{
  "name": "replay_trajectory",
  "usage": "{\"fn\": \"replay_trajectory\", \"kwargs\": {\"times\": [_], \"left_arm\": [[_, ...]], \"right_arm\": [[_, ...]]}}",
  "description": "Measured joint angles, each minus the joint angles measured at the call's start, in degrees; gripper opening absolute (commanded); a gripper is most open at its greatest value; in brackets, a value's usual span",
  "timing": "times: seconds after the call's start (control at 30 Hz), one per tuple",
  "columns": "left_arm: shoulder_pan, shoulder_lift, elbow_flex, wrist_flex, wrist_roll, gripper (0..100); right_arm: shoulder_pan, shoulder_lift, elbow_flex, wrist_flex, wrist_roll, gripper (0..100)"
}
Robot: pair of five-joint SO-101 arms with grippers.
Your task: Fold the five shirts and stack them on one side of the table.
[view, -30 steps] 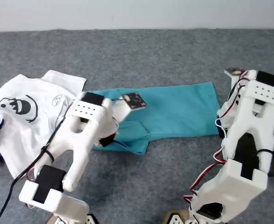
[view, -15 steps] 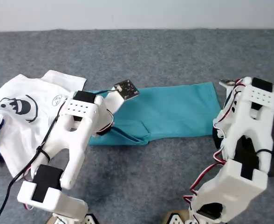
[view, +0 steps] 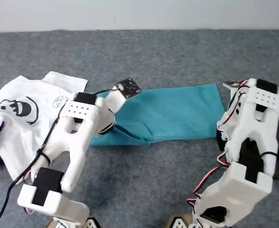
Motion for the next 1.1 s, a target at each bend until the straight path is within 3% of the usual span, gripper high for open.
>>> {"fn": "replay_trajectory", "kwargs": {"times": [0.17,0.4,0.6,0.8,1.1], "left_arm": [[-3.9,0.1,0.0,-1.6,1.7,1],[-4.2,0.1,0.0,-1.6,2.2,2],[-4.2,0.1,0.0,-1.6,3.0,13],[-3.6,0.1,0.0,-3.3,7.4,14],[-3.7,9.4,-4.2,-8.8,13.5,14]], "right_arm": [[0.0,0.0,0.0,0.0,0.0,29.9],[-3.9,0.0,0.2,0.0,0.0,29.9],[-7.2,0.0,0.2,-0.1,-1.4,29.9],[-11.1,0.0,0.2,-0.1,-3.0,29.9],[-23.4,0.0,0.2,-0.1,-5.5,29.9]]}}
